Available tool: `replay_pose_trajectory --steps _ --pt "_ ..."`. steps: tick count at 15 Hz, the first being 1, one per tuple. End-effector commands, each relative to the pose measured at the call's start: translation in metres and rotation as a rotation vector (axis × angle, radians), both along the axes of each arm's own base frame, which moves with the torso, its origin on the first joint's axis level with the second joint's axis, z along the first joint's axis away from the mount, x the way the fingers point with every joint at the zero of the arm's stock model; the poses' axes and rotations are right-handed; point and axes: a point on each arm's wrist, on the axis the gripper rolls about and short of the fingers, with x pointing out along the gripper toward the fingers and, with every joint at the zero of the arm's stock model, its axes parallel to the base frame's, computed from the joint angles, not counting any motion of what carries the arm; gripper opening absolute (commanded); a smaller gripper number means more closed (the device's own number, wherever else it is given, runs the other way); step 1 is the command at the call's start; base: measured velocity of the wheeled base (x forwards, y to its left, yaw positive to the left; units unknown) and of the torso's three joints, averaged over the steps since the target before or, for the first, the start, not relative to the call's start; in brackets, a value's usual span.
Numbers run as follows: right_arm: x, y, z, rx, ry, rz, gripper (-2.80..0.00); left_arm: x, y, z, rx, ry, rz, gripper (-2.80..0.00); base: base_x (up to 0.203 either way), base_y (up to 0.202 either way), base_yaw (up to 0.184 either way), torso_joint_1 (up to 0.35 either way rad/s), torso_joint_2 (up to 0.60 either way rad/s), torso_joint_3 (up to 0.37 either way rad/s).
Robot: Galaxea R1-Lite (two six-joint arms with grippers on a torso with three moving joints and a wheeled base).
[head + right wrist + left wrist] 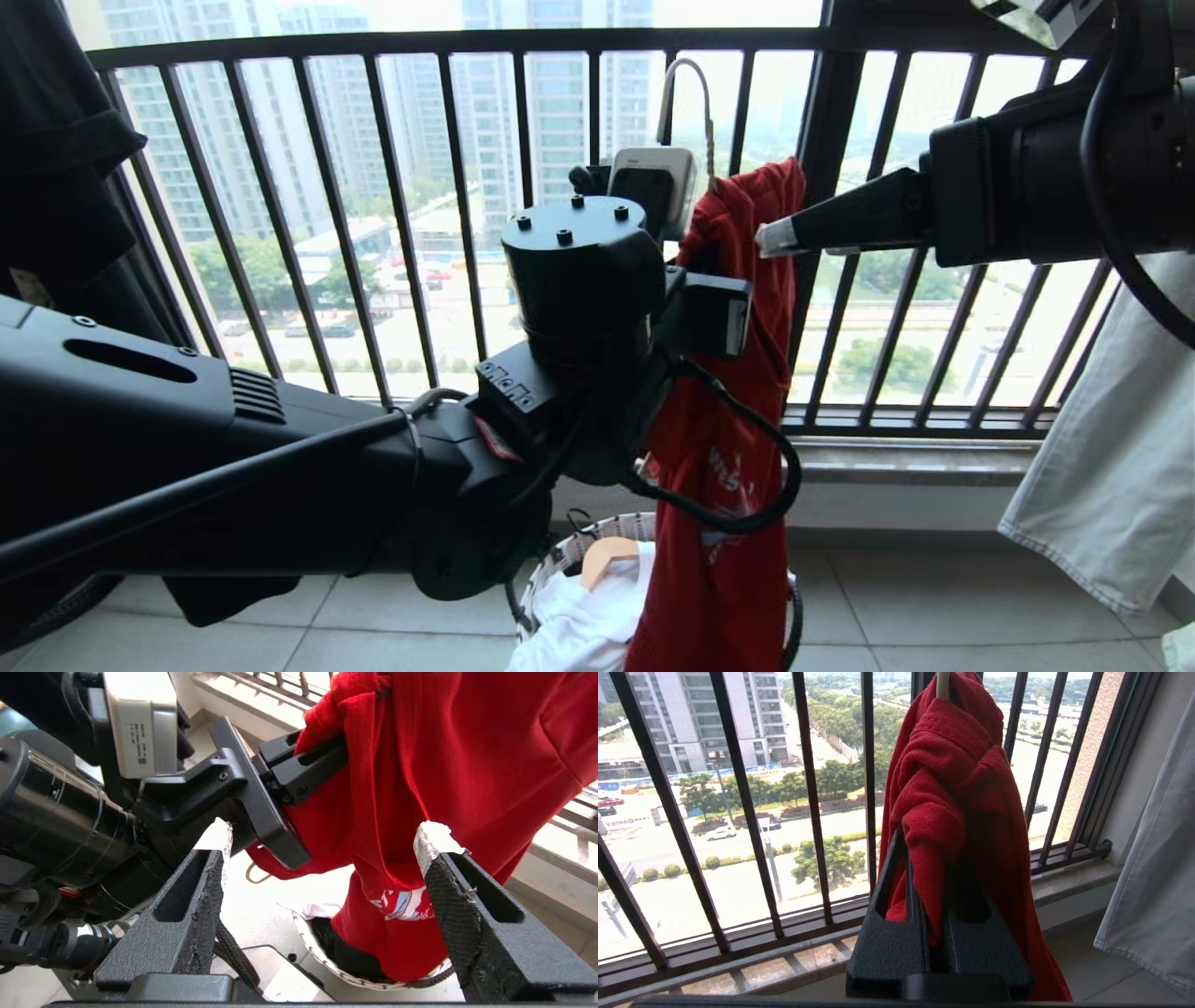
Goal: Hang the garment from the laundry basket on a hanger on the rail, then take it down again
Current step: Hang the clothes on the clothes rack
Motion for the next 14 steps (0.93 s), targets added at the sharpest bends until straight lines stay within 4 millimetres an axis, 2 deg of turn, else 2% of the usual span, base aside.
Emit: replay_pose_trajectory --steps 1,3,4,10,12,14 --pt "-0.01 -0.018 0.004 0.003 -0.022 -0.043 0.0 0.0 0.003 0.003 -0.011 -0.009 0.004 -2.8 0.0 0.0 0.0 0.0 0.0 0.0" --pt "-0.008 -0.035 0.0 -0.042 -0.039 -0.099 0.0 -0.004 0.009 0.011 -0.02 -0.018 -0.014 -2.8 0.0 0.0 0.0 0.0 0.0 0.0" --pt "-0.008 -0.041 -0.002 -0.063 -0.045 -0.115 -2.8 -0.006 0.013 0.01 -0.01 -0.016 -0.032 -2.8 0.0 0.0 0.0 0.0 0.0 0.0" --pt "-0.009 -0.061 0.001 -0.101 -0.085 -0.184 -2.8 -0.029 0.04 0.009 0.014 0.049 -0.153 -2.8 0.0 0.0 0.0 0.0 0.0 0.0" --pt "-0.017 -0.064 0.0 -0.134 -0.057 -0.177 -2.8 -0.039 0.054 0.013 0.015 0.082 -0.23 -2.8 0.0 0.0 0.0 0.0 0.0 0.0" --pt "-0.027 -0.067 -0.001 -0.178 -0.04 -0.153 -2.8 -0.049 0.067 0.008 0.02 0.146 -0.294 -2.8 0.0 0.0 0.0 0.0 0.0 0.0"
